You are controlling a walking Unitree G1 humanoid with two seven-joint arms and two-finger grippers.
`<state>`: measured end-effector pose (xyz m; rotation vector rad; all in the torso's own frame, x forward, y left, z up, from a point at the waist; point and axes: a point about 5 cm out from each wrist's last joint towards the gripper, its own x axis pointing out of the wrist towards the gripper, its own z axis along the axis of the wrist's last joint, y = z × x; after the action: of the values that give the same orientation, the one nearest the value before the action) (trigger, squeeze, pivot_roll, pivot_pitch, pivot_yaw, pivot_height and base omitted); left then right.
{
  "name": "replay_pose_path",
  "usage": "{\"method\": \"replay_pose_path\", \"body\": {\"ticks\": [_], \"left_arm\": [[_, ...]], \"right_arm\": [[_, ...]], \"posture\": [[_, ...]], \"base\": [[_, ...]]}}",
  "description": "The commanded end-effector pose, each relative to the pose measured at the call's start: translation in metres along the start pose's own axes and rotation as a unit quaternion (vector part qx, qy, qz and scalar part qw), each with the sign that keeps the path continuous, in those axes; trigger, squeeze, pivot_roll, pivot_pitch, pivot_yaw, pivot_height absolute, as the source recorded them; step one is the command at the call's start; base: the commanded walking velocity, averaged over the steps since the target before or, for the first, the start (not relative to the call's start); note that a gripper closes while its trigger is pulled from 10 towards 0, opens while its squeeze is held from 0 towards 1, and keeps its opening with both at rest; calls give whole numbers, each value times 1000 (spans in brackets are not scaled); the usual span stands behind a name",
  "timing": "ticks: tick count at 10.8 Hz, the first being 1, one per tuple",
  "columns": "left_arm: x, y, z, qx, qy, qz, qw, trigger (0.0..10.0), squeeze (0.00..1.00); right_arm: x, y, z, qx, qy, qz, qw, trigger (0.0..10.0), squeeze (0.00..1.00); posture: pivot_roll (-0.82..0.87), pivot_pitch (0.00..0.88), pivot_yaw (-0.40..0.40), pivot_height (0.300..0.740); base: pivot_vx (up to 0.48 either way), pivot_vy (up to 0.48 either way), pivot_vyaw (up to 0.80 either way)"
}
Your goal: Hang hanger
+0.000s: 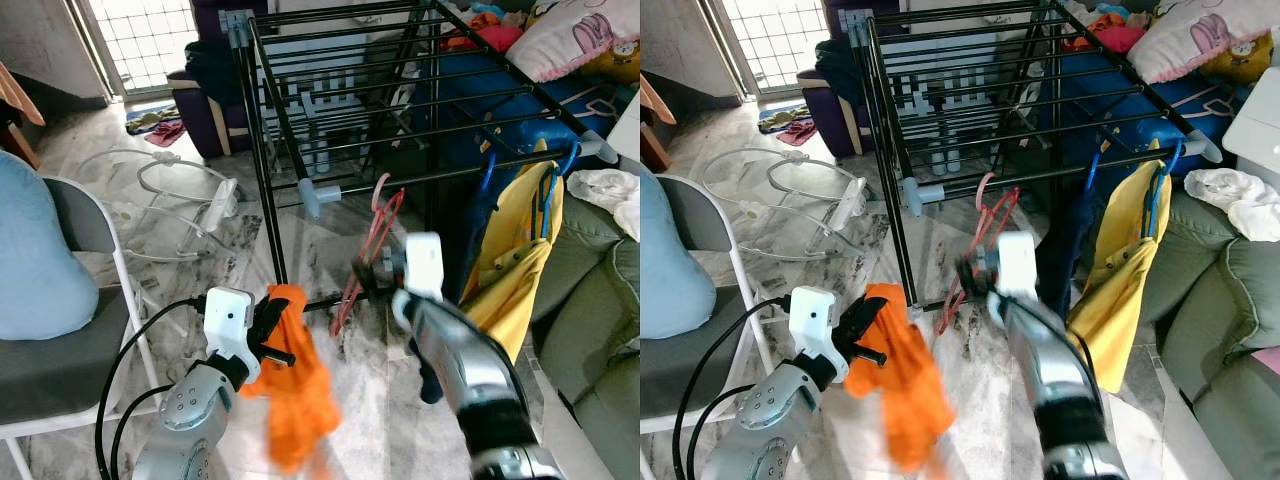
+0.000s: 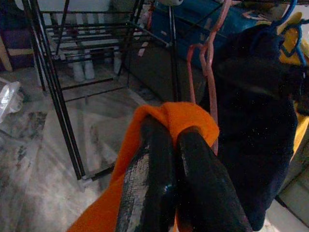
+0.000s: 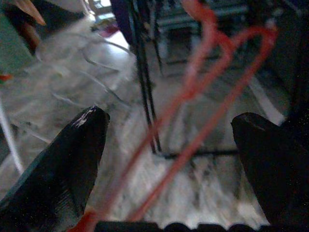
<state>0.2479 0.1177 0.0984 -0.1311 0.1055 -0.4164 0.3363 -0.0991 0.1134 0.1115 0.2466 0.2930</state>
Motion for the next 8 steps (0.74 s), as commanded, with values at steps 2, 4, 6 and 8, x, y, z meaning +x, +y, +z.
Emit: {"method": "replay_pose_path", "body": {"ticks": [2,4,6,8], "left_arm": [[-1,3,4,14,-3,3,1000,10000,0],[-2,4,3,17,1,3,1000,10000,0],[-2,2,3,18,3,-1,1000,10000,0],[-3,1,2,18,5,-2,1000,10000,0]], "right_arm": [[5,13,-3,1,7,27,1000,10000,0],[12,24,-14,-1,43,42,998,10000,0],[19,29,-17,15,65,48,997,10000,0],[20,21,-19,7,70,35,997,10000,0]], "posture": [[-55,32,40,740],[-37,32,39,740],[-34,32,37,740],[-34,32,34,740]], "base": [[0,0,0],[0,0,0],[0,0,0],[0,0,0]]}}
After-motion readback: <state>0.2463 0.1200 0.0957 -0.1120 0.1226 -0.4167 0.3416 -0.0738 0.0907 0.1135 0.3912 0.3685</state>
